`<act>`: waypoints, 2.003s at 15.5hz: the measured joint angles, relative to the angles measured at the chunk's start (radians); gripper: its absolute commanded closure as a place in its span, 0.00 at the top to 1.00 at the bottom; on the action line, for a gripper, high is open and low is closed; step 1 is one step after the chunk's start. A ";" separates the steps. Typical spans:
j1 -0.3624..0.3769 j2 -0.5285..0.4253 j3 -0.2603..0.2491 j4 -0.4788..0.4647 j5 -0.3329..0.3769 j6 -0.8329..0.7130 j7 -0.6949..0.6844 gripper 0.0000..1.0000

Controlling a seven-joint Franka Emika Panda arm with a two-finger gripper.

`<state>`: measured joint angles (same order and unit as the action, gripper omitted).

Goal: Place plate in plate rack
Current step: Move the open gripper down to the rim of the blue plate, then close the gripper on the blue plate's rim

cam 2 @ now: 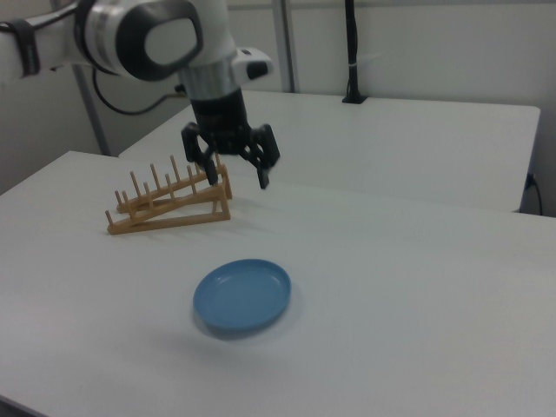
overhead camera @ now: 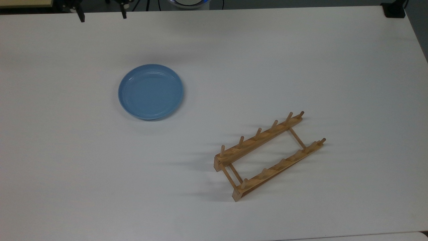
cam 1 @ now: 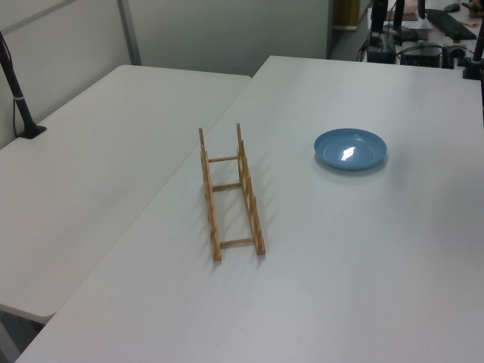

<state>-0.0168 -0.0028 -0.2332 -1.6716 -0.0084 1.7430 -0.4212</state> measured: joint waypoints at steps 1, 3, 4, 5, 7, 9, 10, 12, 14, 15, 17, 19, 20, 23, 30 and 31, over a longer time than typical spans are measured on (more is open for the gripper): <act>-0.014 0.009 0.000 -0.010 0.000 0.000 -0.008 1.00; -0.043 0.023 -0.001 -0.035 -0.001 0.000 -0.016 1.00; -0.059 0.027 -0.002 -0.052 -0.001 0.000 -0.022 1.00; -0.072 0.028 -0.002 -0.070 -0.001 0.001 -0.026 1.00; -0.092 0.030 -0.003 -0.121 -0.001 0.044 -0.028 1.00; -0.102 0.031 -0.004 -0.193 -0.001 0.141 -0.028 1.00; -0.106 0.033 -0.004 -0.232 -0.001 0.193 -0.028 1.00; -0.111 0.040 -0.004 -0.303 0.005 0.297 -0.026 1.00; -0.113 0.065 -0.004 -0.355 0.042 0.385 -0.016 1.00; -0.113 0.081 -0.005 -0.363 0.068 0.411 0.004 1.00; -0.113 0.116 -0.004 -0.366 0.096 0.454 0.056 1.00; -0.110 0.150 -0.003 -0.367 0.101 0.493 0.100 1.00; -0.109 0.167 -0.001 -0.367 0.101 0.509 0.119 1.00; -0.107 0.205 0.004 -0.367 0.101 0.520 0.143 1.00; -0.088 0.261 0.009 -0.367 0.101 0.557 0.204 0.79; -0.083 0.267 0.009 -0.366 0.101 0.558 0.210 0.67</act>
<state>-0.1000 0.2646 -0.2243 -2.0376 0.0929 2.3011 -0.2112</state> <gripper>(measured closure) 0.048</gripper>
